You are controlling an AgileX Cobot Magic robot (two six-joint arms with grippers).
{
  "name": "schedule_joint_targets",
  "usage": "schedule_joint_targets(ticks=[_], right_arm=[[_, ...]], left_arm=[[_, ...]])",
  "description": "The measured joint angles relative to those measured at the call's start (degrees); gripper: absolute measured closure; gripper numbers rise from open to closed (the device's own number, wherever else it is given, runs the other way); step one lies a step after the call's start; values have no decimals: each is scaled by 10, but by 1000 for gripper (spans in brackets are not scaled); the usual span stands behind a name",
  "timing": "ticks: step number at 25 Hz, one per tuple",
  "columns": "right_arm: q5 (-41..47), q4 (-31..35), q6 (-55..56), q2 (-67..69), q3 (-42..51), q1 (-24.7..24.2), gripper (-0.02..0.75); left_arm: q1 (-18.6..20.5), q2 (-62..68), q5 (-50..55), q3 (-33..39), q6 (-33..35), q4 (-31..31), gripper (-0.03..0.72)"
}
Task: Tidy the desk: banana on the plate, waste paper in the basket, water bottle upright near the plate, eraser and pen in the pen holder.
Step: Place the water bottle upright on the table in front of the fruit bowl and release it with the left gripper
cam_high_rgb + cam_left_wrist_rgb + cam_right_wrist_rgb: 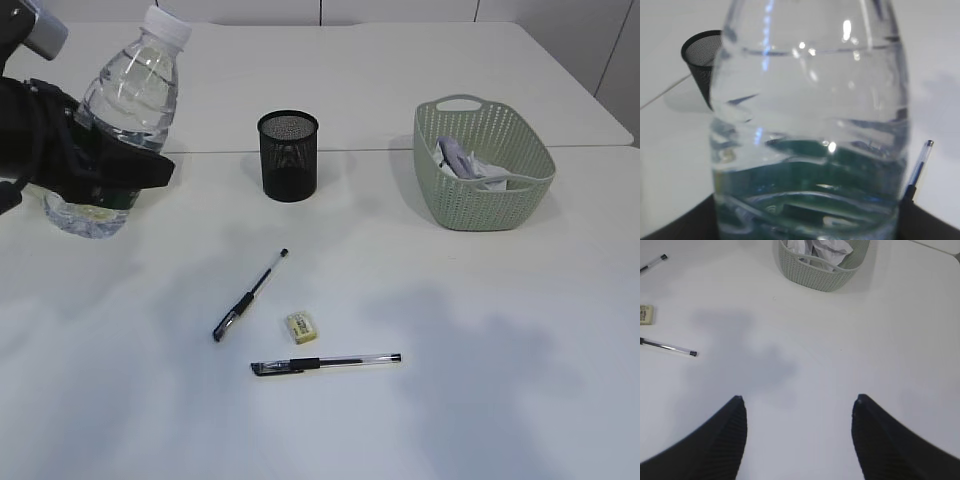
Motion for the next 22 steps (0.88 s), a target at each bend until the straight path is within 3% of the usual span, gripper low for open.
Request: schedule_joint_targets(ticks=[8, 14, 17, 22], right_arm=[[0, 0, -1, 0, 0, 0, 247], [0, 0, -1, 0, 0, 0, 247], [0, 0, -1, 0, 0, 0, 247], [0, 0, -4, 0, 0, 0, 247]], left_arm=[[0, -1, -99, -6, -139, 99, 312], [0, -1, -200, -9, -312, 210, 312], [0, -1, -258, -9, -358, 254, 312], [-1, -1, -278, -10, -370, 225, 312]])
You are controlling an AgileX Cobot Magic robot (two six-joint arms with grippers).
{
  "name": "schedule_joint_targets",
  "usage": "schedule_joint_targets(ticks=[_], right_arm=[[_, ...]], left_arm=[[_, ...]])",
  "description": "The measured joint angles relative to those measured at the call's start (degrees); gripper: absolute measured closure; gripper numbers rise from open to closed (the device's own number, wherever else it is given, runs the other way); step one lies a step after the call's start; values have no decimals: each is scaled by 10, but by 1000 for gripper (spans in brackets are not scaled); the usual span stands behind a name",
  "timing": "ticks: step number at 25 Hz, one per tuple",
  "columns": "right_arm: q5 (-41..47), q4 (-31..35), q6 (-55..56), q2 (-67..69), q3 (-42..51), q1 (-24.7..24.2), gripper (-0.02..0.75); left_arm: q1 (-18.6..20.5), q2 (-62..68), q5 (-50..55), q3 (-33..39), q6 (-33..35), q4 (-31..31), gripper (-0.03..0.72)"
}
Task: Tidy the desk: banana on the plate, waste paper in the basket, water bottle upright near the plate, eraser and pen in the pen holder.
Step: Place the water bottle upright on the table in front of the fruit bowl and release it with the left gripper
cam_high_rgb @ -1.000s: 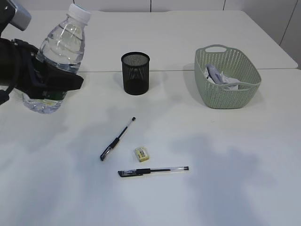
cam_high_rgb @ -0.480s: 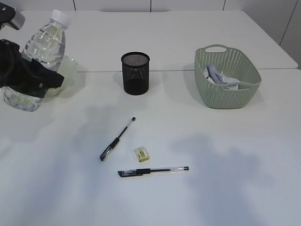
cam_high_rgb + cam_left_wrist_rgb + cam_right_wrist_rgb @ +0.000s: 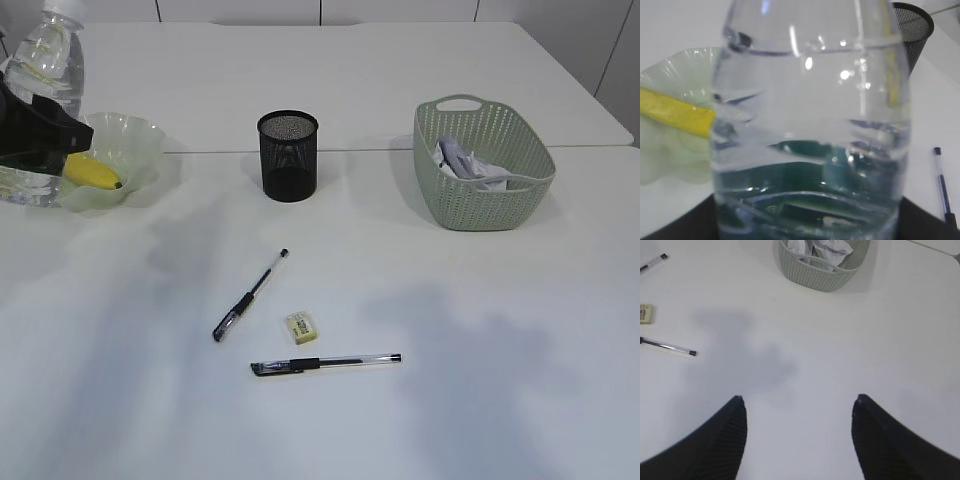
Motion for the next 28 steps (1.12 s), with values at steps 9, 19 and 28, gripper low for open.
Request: schedule_joint_targets(ticks=[9, 19, 28], right_arm=[[0, 0, -8, 0, 0, 0, 247], [5, 0, -13, 0, 0, 0, 247], [5, 0, -18, 0, 0, 0, 247]], left_arm=[[-17, 0, -37, -1, -30, 39, 312], [-91, 0, -191, 22, -312, 258, 312], [-121, 4, -239, 22, -417, 336, 312]])
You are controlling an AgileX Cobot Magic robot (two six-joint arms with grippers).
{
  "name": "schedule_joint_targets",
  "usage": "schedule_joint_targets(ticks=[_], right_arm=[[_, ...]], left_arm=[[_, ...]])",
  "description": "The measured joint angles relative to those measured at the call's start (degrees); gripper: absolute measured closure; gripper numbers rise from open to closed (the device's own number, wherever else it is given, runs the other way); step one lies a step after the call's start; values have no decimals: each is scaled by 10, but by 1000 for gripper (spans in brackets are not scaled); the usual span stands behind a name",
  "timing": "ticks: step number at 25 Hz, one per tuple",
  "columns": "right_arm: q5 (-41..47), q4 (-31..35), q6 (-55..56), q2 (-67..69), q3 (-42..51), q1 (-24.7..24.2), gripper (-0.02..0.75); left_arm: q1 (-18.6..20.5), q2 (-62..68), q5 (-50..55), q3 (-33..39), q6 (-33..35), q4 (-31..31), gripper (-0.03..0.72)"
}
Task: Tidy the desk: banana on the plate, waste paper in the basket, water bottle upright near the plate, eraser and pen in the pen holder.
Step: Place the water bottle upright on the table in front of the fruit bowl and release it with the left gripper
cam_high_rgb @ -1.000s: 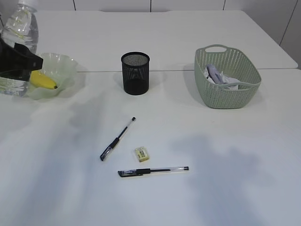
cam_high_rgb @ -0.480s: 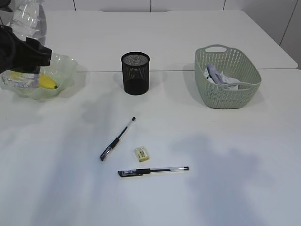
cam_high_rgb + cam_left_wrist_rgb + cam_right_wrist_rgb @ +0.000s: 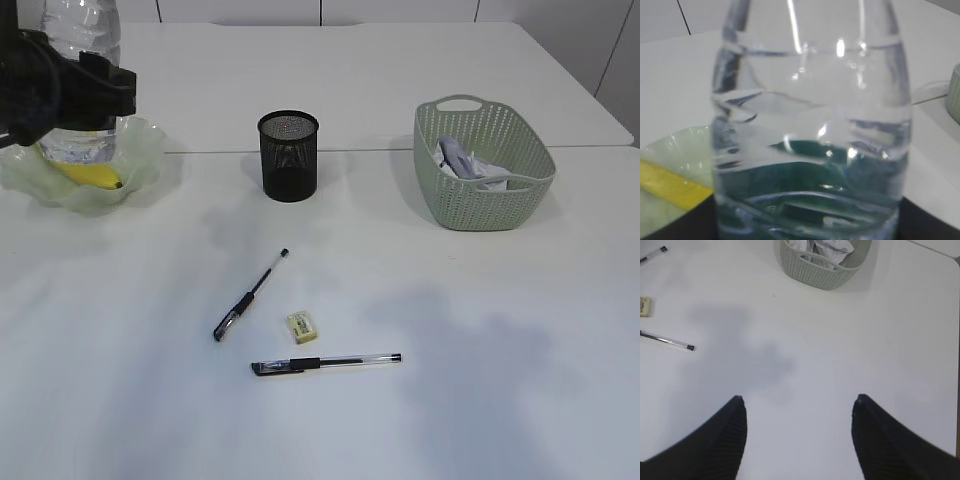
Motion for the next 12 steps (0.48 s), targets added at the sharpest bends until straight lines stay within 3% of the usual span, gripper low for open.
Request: schedule_joint_targets(ticks=[3, 5, 12], right_arm=[[0, 0, 0, 0, 0, 0, 247], [0, 0, 0, 0, 0, 0, 247], [0, 1, -1, 0, 0, 0, 247]], left_arm=[[7, 17, -18, 8, -129, 132, 312], [8, 24, -58, 29, -181, 199, 312], [8, 27, -138, 71, -212, 262, 312]])
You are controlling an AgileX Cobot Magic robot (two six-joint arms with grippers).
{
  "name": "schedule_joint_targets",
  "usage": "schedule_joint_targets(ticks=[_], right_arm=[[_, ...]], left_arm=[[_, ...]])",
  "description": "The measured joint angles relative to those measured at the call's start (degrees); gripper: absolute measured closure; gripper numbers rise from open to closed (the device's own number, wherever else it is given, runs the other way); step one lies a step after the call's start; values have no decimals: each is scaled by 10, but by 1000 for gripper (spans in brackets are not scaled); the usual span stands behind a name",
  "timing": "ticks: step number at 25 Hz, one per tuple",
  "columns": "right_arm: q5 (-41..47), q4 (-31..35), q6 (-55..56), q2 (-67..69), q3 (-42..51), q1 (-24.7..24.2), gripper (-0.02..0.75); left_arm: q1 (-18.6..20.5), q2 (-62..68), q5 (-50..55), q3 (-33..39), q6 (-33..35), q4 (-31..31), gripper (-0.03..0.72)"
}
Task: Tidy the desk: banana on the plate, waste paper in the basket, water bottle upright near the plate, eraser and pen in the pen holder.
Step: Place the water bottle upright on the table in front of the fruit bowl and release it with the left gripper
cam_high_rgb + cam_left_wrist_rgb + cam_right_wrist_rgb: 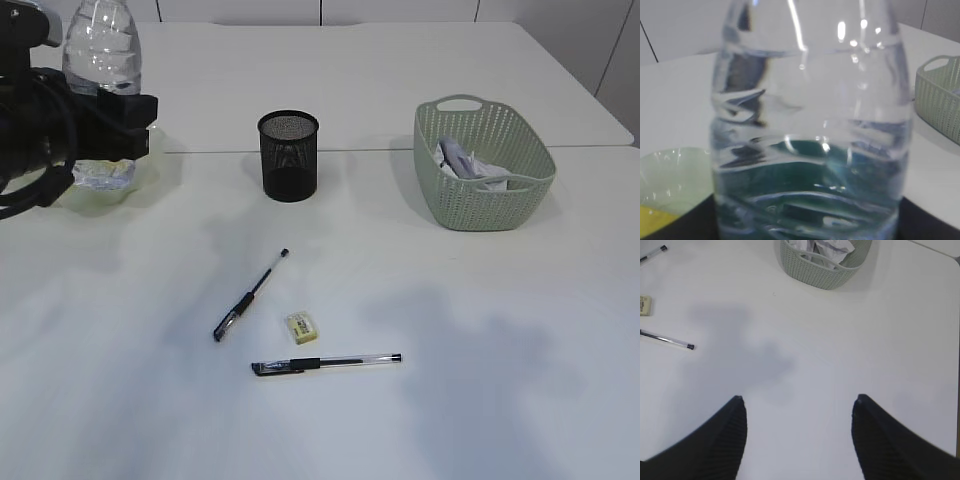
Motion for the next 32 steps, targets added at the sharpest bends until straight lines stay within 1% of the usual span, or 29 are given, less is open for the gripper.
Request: schedule_joint_targets(ticks=[7, 12, 20, 25, 28, 32], right_arm=[[1, 0, 0, 0, 0, 0, 247], [2, 4, 0, 0, 0, 0, 247], [2, 8, 0, 0, 0, 0, 247], [0, 10, 0, 9, 0, 0, 247], [0, 23, 0, 19, 0, 0, 247], [0, 32, -1, 24, 0, 0, 247]], left_arm=[[0, 38, -106, 6, -2, 15, 312], [4, 67, -149, 6, -2, 15, 312], [44, 105, -202, 6, -3, 6, 308], [45, 151, -277, 6, -3, 7, 303], [45, 179, -310, 6, -3, 8, 302], [45, 208, -332, 6, -3, 12, 302]])
